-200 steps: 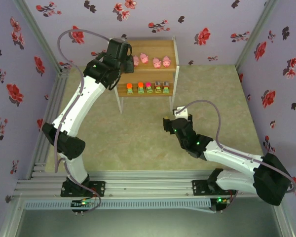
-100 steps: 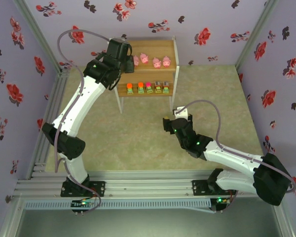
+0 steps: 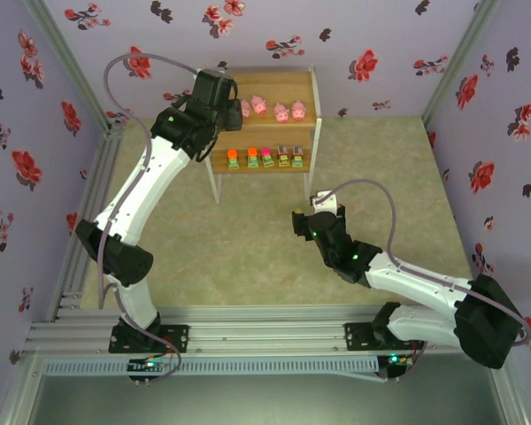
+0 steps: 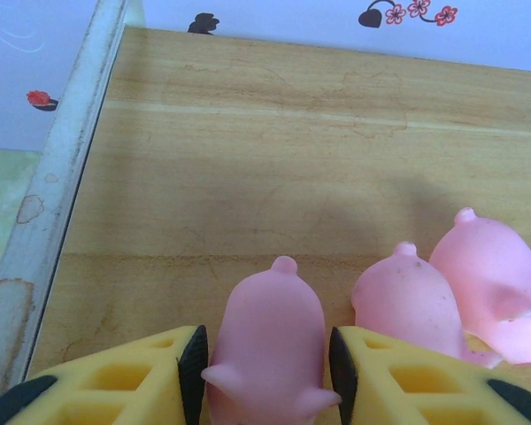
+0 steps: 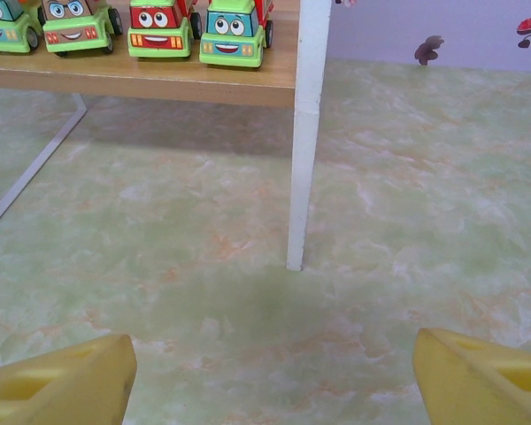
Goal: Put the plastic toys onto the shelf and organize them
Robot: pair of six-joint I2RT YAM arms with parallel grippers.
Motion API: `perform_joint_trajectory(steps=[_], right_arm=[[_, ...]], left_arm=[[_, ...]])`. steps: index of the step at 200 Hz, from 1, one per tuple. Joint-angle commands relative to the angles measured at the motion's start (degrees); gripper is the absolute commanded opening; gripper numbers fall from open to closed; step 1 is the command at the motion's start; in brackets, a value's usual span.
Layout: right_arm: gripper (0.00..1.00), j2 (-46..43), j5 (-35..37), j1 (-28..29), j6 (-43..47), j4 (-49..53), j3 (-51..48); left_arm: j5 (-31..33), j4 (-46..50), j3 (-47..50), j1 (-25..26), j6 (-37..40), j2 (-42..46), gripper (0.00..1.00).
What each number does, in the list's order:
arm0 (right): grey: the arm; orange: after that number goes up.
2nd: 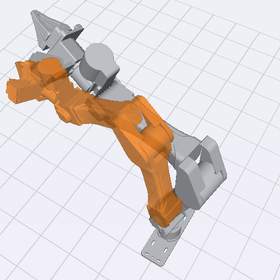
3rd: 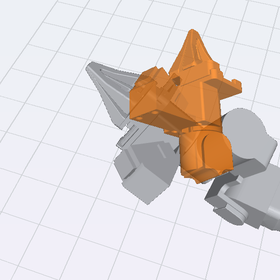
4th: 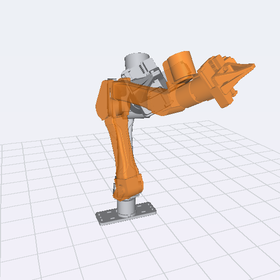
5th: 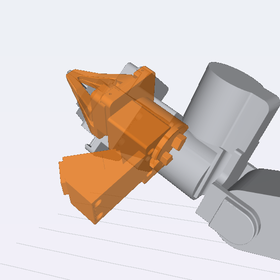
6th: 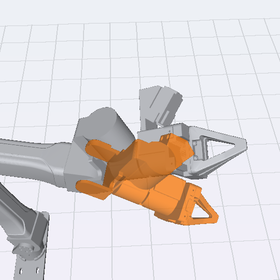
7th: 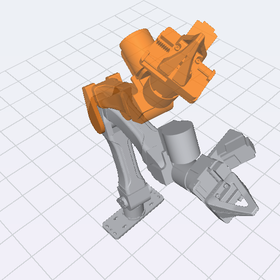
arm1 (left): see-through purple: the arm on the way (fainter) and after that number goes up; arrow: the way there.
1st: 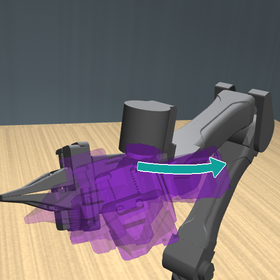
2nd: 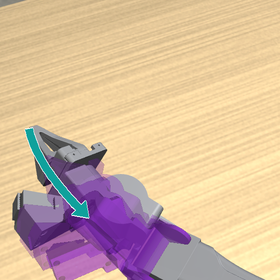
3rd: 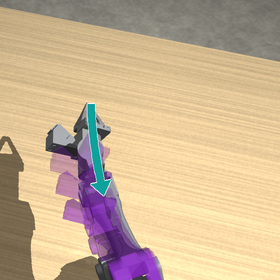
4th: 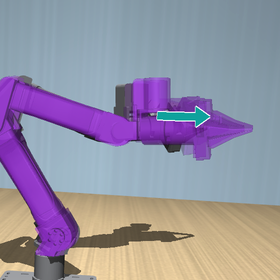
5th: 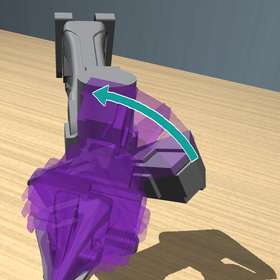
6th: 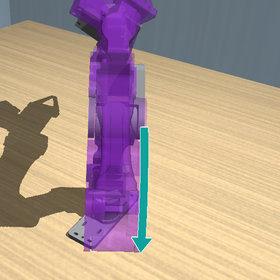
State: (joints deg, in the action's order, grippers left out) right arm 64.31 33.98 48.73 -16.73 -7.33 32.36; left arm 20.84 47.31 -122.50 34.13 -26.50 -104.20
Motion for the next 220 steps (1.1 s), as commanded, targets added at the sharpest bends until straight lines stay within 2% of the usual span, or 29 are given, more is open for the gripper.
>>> perform_joint_trajectory(steps=[1, 220], right_arm=[[0.76, 0.11, -0.38, -0.32, -0.15, 1.0, 1.74], [0.76, 0.23, -0.41, -0.37, -0.06, 0.91, 1.65]], left_arm=[[0.69, -0.9, 0.15, 0.41, -0.2, 1.11, 0.45], [6.47, -1.94, 0.17, 4.44, 4.57, 6.61, 0.47]])
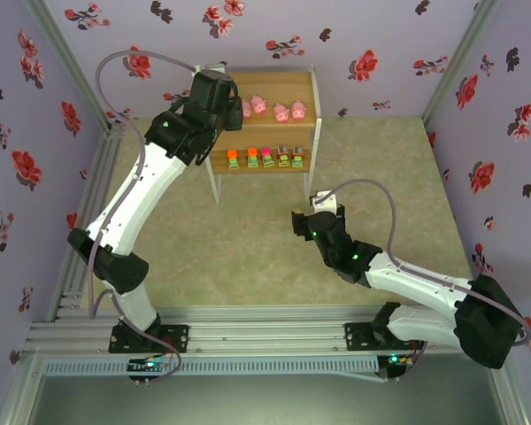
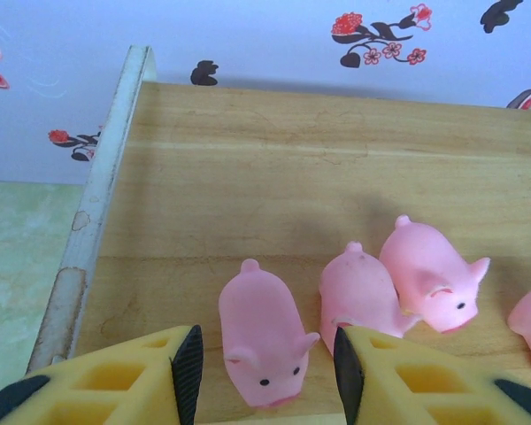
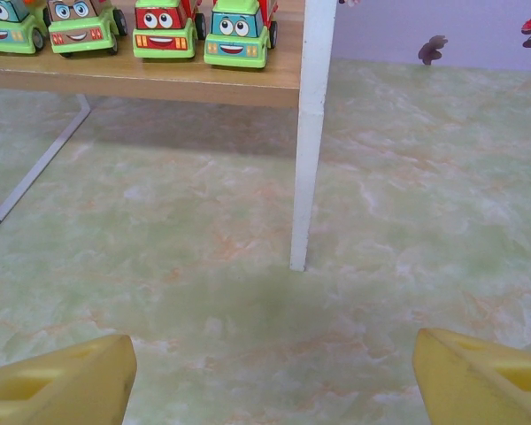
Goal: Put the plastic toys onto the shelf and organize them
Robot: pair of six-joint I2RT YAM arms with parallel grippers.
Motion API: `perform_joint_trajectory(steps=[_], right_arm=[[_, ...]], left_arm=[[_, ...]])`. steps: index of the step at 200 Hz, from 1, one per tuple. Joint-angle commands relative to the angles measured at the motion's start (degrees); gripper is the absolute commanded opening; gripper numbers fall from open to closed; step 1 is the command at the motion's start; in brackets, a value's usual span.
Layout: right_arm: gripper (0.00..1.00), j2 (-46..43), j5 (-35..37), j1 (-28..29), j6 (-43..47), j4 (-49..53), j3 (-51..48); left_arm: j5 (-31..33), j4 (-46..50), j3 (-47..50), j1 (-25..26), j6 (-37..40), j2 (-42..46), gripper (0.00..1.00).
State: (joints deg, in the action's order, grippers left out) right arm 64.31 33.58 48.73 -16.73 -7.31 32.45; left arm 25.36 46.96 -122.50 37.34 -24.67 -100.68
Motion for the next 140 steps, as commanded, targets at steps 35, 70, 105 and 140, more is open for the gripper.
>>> perform_joint_trajectory(steps=[35, 70, 105, 140], right_arm=[[0.77, 0.09, 0.41, -0.39, -0.04, 0.9, 1.48], [0.79, -0.31, 1.35, -0.37, 0.03, 0.9, 1.28], [0.86, -0.75, 2.66, -0.35, -0.14, 0.54, 0.78], [0.92, -0.77, 4.44, -0.38, 0.13, 0.71, 0.69]], left_arm=[[2.14, -1.85, 1.2, 2.81, 4.93, 5.63, 0.51], [2.14, -4.92, 7.04, 4.23, 7.88, 10.62, 0.57], [2.14, -7.85, 15.09, 4.5, 9.58, 17.01, 0.68], [2.1, -10.5, 23.18, 4.41, 11.23, 22.93, 0.81]])
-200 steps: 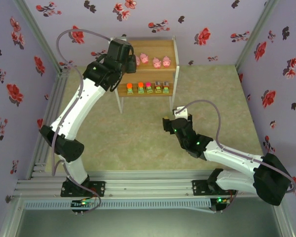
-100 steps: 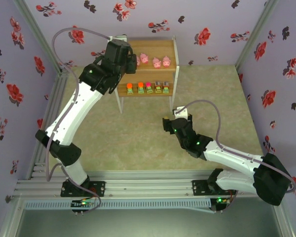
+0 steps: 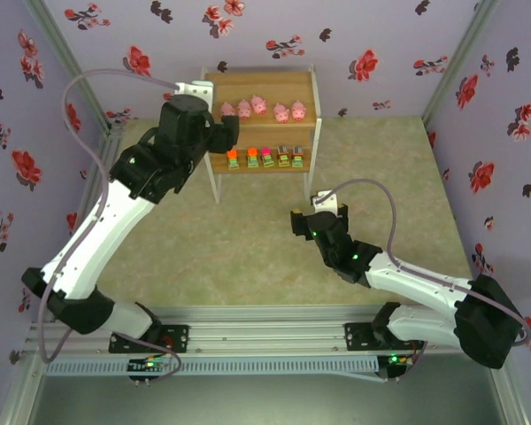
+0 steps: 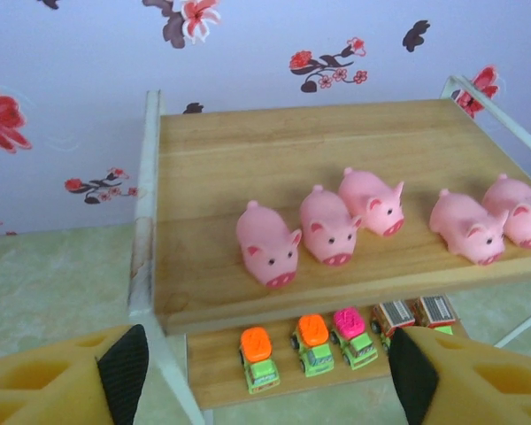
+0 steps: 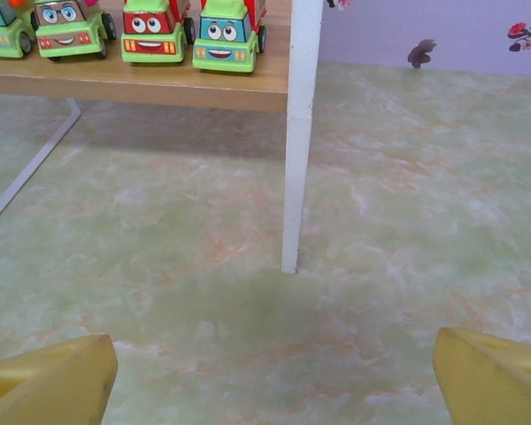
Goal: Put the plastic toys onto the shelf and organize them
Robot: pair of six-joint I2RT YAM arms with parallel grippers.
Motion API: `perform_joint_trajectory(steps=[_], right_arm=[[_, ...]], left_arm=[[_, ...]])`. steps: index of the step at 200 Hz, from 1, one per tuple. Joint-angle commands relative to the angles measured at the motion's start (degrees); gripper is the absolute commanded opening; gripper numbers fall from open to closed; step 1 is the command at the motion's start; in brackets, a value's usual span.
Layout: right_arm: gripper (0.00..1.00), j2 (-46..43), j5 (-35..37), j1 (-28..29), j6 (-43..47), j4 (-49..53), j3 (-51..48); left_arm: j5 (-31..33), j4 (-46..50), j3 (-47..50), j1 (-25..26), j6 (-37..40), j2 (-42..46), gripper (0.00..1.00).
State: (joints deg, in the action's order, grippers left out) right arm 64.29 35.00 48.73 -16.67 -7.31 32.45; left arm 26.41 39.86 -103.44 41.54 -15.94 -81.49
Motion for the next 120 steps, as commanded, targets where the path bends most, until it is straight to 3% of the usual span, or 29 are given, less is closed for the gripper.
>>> perform_joint_trajectory(steps=[1, 48, 120], right_arm=[[0.92, -0.75, 3.08, -0.39, 0.06, 0.67, 0.69], [0.99, -0.92, 5.74, -0.6, -0.34, 0.98, 0.28], [0.99, -1.75, 10.09, -2.25, -2.26, 2.24, -0.25]], left_arm=[[1.03, -3.43, 4.34, 0.21, 2.59, 3.9, 0.82], [1.09, -6.17, 14.51, -0.61, 3.19, 10.4, 0.99], [0.96, -9.73, 26.88, -3.94, 2.15, 17.99, 1.0]])
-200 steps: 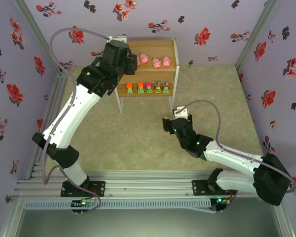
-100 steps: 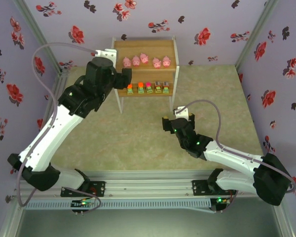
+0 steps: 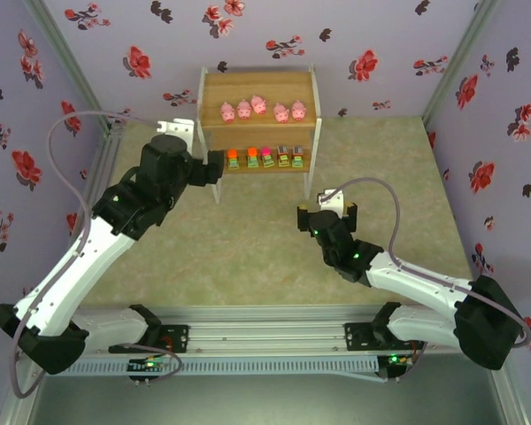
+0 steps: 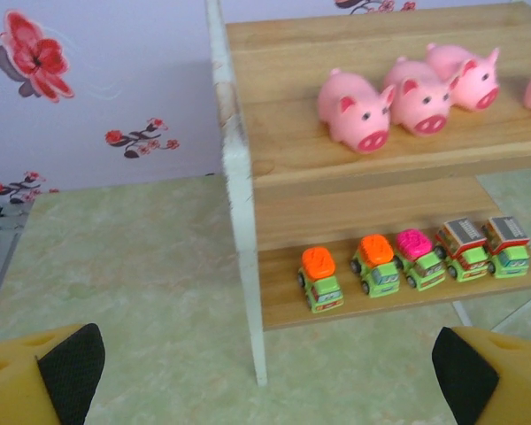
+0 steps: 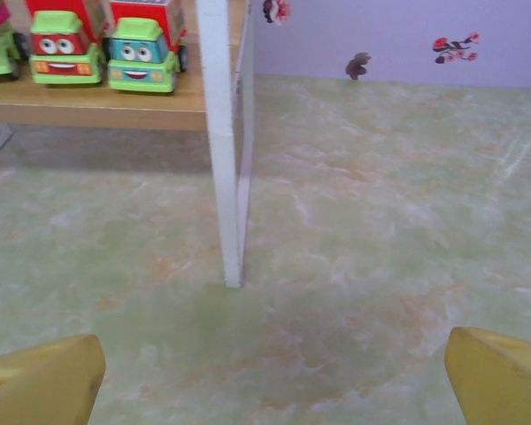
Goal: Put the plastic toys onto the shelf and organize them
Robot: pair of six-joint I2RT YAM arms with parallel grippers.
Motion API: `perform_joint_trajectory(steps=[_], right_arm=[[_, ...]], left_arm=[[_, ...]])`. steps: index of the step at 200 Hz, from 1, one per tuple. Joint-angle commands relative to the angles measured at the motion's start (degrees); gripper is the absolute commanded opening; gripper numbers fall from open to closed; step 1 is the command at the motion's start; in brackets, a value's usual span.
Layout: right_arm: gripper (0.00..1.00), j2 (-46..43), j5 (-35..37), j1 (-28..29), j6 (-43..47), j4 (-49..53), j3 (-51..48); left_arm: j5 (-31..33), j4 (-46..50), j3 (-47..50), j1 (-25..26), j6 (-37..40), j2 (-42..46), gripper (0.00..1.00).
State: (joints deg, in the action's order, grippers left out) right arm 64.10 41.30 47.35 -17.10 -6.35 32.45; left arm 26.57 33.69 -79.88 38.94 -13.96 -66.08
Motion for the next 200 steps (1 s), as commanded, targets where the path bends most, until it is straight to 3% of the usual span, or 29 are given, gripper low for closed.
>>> perform_joint_trajectory(steps=[1, 43, 74, 108, 200], right_arm=[[0.99, -1.58, 3.79, -0.95, -1.81, 1.26, -0.31], [0.99, -3.43, 8.35, -2.64, -2.93, 0.72, -2.29], [0.99, -3.49, 11.9, -4.31, -3.11, 1.4, -2.74], [0.99, -3.16, 15.06, -6.76, -3.88, 2.25, -3.19], [0.99, -3.63, 15.56, -12.0, -4.95, -0.42, -6.18]], left_arm=[[0.79, -3.64, 3.54, -1.42, 0.11, 2.65, 1.0], [-0.51, -3.96, 10.53, -4.11, -1.35, 4.51, 1.0], [-0.49, -6.36, 17.27, -8.83, -3.65, 5.44, 1.0], [-4.22, -9.54, 21.03, -11.03, -3.53, 3.33, 1.0], [-10.02, -30.94, 38.35, -20.9, 0.26, 2.37, 1.0]])
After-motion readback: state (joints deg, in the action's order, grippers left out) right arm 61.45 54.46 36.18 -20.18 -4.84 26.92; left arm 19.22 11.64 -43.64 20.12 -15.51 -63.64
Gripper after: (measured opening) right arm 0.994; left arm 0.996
